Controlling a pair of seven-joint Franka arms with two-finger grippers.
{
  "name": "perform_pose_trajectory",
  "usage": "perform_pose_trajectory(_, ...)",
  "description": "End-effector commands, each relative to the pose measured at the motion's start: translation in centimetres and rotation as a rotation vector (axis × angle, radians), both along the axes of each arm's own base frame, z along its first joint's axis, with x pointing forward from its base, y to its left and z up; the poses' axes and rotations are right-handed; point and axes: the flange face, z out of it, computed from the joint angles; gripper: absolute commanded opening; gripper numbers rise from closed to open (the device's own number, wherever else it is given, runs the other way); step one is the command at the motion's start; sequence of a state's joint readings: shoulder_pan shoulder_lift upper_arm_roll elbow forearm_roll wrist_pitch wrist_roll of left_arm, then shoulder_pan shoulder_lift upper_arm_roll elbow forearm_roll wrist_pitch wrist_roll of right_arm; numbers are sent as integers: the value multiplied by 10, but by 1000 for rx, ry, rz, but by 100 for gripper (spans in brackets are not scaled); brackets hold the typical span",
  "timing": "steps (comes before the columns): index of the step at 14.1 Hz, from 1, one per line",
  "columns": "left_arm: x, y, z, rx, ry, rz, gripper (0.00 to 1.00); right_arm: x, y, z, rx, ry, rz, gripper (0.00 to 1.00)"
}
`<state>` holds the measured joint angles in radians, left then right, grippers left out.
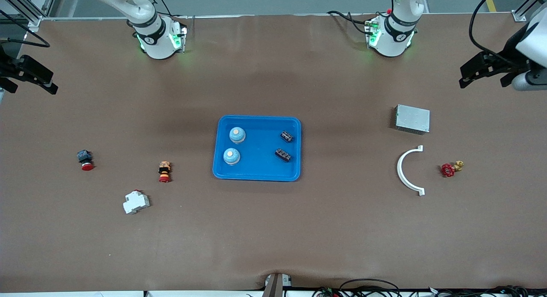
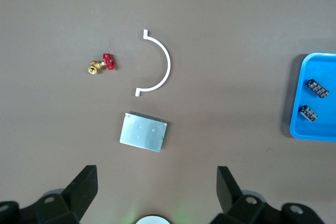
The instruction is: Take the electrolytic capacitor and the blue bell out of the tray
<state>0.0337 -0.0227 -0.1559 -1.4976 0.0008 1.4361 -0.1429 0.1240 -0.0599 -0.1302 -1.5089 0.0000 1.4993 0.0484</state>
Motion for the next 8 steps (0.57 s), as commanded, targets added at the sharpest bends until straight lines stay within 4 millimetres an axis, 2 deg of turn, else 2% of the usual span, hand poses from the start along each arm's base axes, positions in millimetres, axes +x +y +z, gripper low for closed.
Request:
perform_pose_trajectory(1, 9, -24, -23, -15, 51, 18, 100, 1, 2, 2, -16, -6, 5, 100)
perform_pose_trajectory(2, 14, -27, -34, -24, 74, 20, 100, 1, 2, 2, -16, -6, 5, 98)
perform_pose_trajectory(3, 19, -33, -45, -33, 96, 36, 100, 1, 3, 2, -13, -5, 7, 100)
perform_pose_trajectory(5, 23, -70, -65, -21, 126, 89, 100, 0, 13, 1, -10, 7, 15, 100)
perform_pose_trajectory(6, 24, -91, -75, -12, 135, 109, 100, 1, 23, -1, -11, 10, 42, 100)
perform_pose_trajectory(8, 30, -122, -101, -23, 167, 122, 100, 5, 65, -14, -16, 35, 121, 100)
